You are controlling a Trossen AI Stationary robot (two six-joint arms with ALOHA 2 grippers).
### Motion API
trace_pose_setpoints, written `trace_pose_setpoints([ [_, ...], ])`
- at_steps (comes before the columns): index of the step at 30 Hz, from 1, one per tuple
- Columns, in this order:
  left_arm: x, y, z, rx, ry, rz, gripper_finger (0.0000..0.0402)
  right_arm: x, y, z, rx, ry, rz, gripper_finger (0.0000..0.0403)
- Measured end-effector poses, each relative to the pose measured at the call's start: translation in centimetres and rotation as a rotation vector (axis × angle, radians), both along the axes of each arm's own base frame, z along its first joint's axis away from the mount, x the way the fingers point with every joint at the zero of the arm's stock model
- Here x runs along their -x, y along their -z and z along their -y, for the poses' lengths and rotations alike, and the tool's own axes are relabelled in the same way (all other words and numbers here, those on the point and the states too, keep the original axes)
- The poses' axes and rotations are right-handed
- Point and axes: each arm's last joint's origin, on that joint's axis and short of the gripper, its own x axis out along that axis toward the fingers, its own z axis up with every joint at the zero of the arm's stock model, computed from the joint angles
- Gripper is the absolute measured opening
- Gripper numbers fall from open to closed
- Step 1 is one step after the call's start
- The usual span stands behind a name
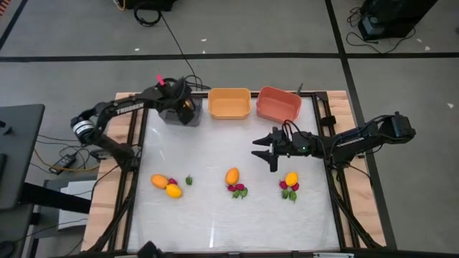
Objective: Sort produce into baskets
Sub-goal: Put the lemon into the black bin
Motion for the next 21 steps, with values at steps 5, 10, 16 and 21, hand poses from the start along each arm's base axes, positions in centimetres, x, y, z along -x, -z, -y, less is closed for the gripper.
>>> trace_pose_setpoints([
  [5,0.0,2.1,-1.8,0.029,0.02,-0.071,0.0248,0.0,0.0,0.1,0.083,0.021,-0.011,0.0248],
  [10,-0.4,3.7,-3.0,0.036,0.005,-0.079,0.028,0.0,0.0,0.6,0.096,0.03,-0.013,0.0257],
  [16,-0.1,4.2,-5.0,-0.018,-0.059,-0.018,0.0306,0.0,0.0,0.9,0.101,0.043,-0.017,0.0263],
  [21,0.8,4.1,-5.8,-0.024,-0.119,-0.001,0.031,0.0,0.1,0.4,0.101,0.022,-0.026,0.0263],
])
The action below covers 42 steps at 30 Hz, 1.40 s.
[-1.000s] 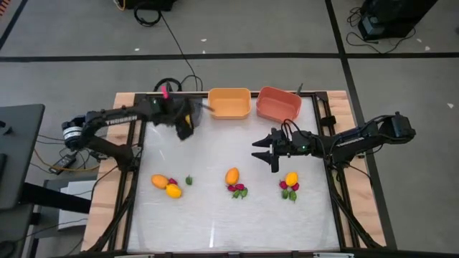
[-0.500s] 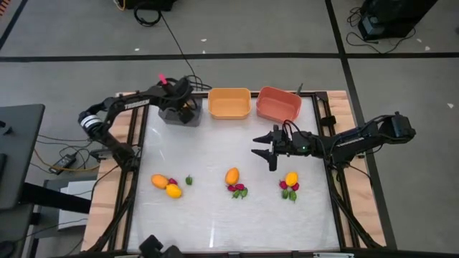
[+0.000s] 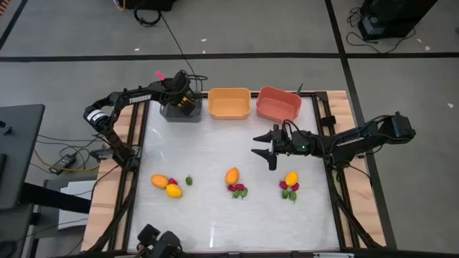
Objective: Sort produce into baskets
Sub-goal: Put the lemon into the black bin
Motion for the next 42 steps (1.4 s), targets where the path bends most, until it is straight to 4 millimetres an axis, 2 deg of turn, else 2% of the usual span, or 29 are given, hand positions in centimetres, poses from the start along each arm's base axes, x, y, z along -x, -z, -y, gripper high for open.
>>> trace_pose_setpoints([
  [7,0.4,-1.4,0.9,-0.007,0.007,0.005,0.031,0.0,0.1,-0.5,-0.024,-0.018,-0.004,0.0264],
  [14,-0.3,-3.9,4.8,0.018,0.1,-0.006,0.031,0.0,0.3,-0.9,-0.011,0.002,-0.024,0.0263],
  [25,-2.3,-7.1,15.1,0.072,0.323,0.036,0.0309,0.2,0.6,-1.9,-0.011,0.038,-0.057,0.0263],
  [29,-2.3,-7.1,19.2,0.143,0.413,-0.006,0.0309,0.2,0.6,-2.6,-0.021,0.014,-0.055,0.0263],
  [36,-1.3,-6.5,26.8,0.397,0.623,-0.122,0.0309,0.3,0.5,-2.8,-0.026,0.026,-0.048,0.0263],
  [42,-0.4,-6.5,31.6,0.414,0.748,-0.12,0.0309,0.2,0.5,-2.8,-0.05,0.032,-0.039,0.0263],
])
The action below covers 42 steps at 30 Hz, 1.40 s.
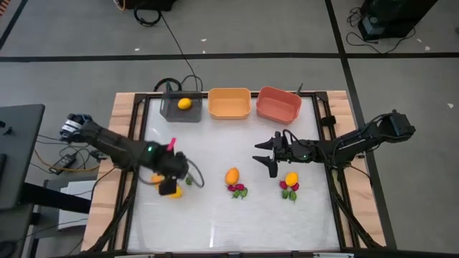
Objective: Sort produce into baskets
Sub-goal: Put the lemon into the black bin
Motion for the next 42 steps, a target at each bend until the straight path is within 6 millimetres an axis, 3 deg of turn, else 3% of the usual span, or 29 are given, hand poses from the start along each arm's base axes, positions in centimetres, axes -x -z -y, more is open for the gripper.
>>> trace_pose_setpoints([
  [4,1.0,0.8,1.9,-0.038,0.06,-0.015,0.0309,0.0,0.0,0.0,-0.025,0.005,0.004,0.0263],
  [7,1.8,1.7,2.3,-0.084,0.008,-0.03,0.0309,0.0,0.0,-0.2,-0.026,-0.002,0.005,0.0263],
  [11,2.7,3.1,2.0,-0.115,-0.046,-0.09,0.0309,0.0,0.0,-0.3,-0.025,-0.006,0.004,0.0263],
  [21,4.1,6.1,1.6,-0.062,0.004,-0.212,0.031,0.0,0.0,-0.3,-0.019,-0.008,0.002,0.0263],
  [28,4.2,7.7,1.6,-0.03,0.044,-0.178,0.031,0.1,0.1,-0.5,-0.017,-0.018,-0.004,0.0263],
  [42,4.5,8.0,1.4,-0.049,0.049,-0.2,0.027,0.1,0.1,-1.2,-0.016,-0.05,-0.007,0.0263],
])
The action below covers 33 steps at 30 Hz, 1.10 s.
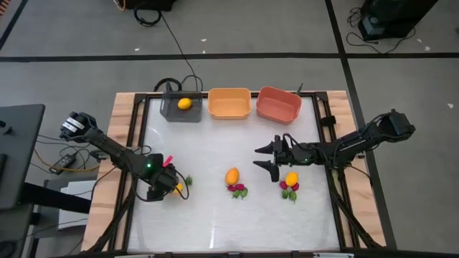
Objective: Sort produce into baskets
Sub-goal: Put the lemon into the black bin
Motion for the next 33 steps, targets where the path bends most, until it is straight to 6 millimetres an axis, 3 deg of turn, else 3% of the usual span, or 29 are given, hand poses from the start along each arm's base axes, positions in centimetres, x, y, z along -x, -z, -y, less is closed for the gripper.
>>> trace_pose_setpoints([
  [7,-0.3,-0.6,-0.2,-0.064,-0.03,0.022,0.0261,0.0,0.0,0.0,0.0,0.001,0.0,0.0263],
  [16,-2.4,-4.7,-2.0,-0.201,-0.065,0.098,0.0262,0.0,0.0,0.0,-0.005,0.002,0.002,0.0263],
  [21,-4.0,-5.6,-5.6,-0.268,-0.109,0.136,0.0262,0.0,0.0,0.0,-0.032,0.01,0.005,0.0263],
  [27,-5.7,-5.8,-11.5,-0.321,-0.172,0.229,0.0262,0.0,0.0,-0.1,-0.033,0.002,0.005,0.0263],
  [33,-5.9,-6.4,-17.4,-0.441,-0.267,0.326,0.0262,0.0,0.0,-0.1,-0.032,0.005,0.005,0.0263],
])
